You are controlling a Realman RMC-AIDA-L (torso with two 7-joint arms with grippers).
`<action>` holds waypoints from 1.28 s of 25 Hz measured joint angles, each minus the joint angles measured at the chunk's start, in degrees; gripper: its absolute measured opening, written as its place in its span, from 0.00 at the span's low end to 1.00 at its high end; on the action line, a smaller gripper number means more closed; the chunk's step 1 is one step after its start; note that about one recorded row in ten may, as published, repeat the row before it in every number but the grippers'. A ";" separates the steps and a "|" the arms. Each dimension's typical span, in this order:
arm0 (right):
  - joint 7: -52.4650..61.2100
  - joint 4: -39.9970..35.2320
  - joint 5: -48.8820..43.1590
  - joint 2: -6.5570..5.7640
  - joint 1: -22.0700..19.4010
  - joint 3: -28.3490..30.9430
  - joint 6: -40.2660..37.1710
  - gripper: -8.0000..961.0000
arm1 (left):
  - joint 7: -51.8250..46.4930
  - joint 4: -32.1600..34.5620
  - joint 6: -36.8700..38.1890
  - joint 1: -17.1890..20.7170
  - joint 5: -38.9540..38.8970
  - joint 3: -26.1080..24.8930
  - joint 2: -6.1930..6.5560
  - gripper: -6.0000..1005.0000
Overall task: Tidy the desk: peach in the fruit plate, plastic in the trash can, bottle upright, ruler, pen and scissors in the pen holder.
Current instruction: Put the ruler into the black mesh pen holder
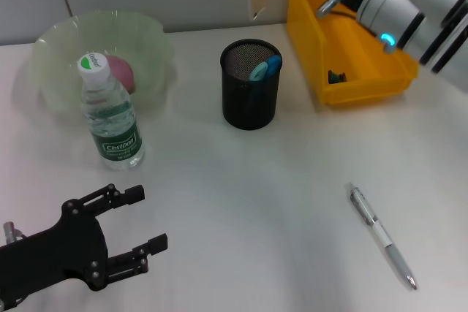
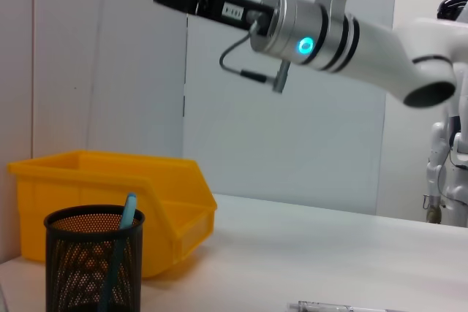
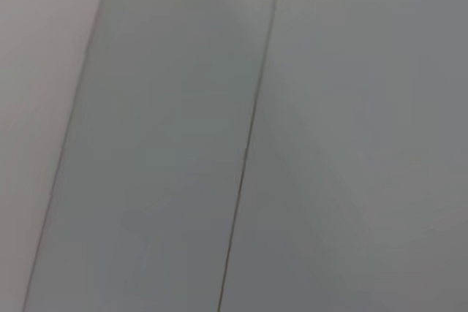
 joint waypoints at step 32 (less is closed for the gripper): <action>-6.40 28.66 17.63 -0.06 9.10 -4.61 -12.17 0.57 | 0.11 0.01 -0.44 -0.02 0.00 0.00 -0.05 0.78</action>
